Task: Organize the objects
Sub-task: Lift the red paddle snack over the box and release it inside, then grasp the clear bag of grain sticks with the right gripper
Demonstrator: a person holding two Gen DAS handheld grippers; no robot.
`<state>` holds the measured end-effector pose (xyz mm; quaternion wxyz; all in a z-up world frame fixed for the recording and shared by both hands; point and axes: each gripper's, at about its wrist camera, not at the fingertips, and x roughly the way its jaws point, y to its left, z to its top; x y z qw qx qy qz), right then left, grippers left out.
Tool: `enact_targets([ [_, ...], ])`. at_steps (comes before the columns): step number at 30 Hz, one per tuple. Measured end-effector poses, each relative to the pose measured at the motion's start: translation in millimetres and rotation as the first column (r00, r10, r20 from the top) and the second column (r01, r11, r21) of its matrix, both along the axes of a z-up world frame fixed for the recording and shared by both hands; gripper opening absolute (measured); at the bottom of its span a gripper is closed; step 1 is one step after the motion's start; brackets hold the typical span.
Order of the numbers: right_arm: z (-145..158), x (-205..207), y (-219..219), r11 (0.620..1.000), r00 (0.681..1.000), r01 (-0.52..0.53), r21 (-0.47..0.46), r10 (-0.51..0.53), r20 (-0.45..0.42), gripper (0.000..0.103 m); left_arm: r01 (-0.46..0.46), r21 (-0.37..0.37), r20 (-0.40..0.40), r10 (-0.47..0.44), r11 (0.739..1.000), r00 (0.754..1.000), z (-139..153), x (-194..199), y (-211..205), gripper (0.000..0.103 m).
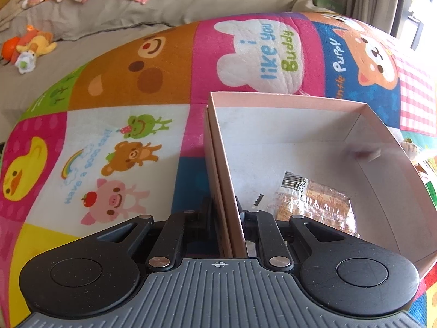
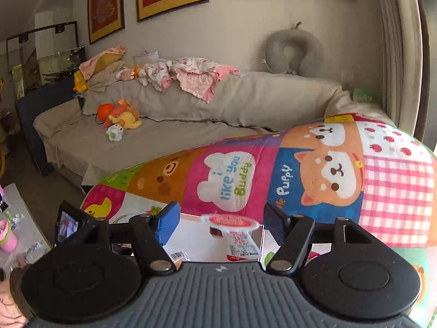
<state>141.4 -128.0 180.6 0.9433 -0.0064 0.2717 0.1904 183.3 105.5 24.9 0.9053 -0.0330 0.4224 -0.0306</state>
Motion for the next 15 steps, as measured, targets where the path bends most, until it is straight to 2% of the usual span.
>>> enact_targets([
  [4,-19.4,-4.4,-20.1,1.0,0.999,0.024,-0.009,-0.024,-0.028,0.072,0.008,-0.003,0.003,-0.008,1.0,1.0,0.1,0.0,-0.1,0.015],
  [9,-50.3,-25.6,-67.2,0.988,0.992,0.115,-0.106,-0.12,-0.036,0.075,0.032,0.008,0.002,-0.032,0.999,0.999,0.2,-4.0,0.0,0.017],
  [15,-106.5,-41.9,-123.7,0.961,0.961,0.206,-0.183,-0.234,-0.147,0.076,0.053,0.04,-0.003,-0.053,0.998,0.999,1.5,-8.9,-2.5,0.018],
])
